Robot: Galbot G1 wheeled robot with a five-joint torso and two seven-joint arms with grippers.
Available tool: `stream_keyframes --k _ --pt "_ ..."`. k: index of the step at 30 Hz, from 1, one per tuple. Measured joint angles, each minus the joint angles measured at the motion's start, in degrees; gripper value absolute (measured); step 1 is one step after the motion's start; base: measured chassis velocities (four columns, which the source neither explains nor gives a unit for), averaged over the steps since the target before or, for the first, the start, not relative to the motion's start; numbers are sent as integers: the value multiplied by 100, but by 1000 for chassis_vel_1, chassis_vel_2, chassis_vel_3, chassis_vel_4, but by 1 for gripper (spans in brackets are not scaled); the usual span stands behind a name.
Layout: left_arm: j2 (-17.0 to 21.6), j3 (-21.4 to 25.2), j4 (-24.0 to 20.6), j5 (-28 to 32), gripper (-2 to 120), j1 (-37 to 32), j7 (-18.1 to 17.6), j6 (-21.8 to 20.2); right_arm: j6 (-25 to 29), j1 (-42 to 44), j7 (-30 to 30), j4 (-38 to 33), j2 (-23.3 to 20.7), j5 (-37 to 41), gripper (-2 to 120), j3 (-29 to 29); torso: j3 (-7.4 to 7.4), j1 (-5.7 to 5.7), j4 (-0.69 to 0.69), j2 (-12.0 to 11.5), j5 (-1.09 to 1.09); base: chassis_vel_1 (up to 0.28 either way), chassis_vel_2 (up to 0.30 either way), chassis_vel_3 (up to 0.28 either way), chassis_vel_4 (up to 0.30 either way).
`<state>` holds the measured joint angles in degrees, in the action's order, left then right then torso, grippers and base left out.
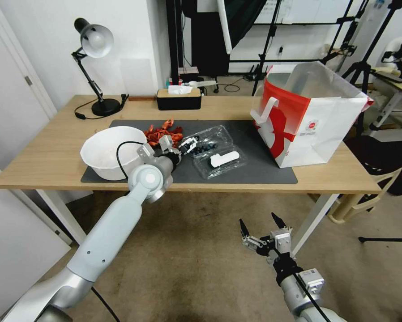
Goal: Close the takeout container lid, then place the container into the takeout bag.
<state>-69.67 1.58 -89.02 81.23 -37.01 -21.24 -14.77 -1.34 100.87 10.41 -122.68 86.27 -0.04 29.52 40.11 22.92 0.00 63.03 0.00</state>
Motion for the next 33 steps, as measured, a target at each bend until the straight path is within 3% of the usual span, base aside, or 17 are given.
stream_keyframes --k 33 --pt "-406 -422 560 26 100 622 -207 67 96 24 -38 92 11 -41 100 55 0 0 0 0 0 0 0 0 0"
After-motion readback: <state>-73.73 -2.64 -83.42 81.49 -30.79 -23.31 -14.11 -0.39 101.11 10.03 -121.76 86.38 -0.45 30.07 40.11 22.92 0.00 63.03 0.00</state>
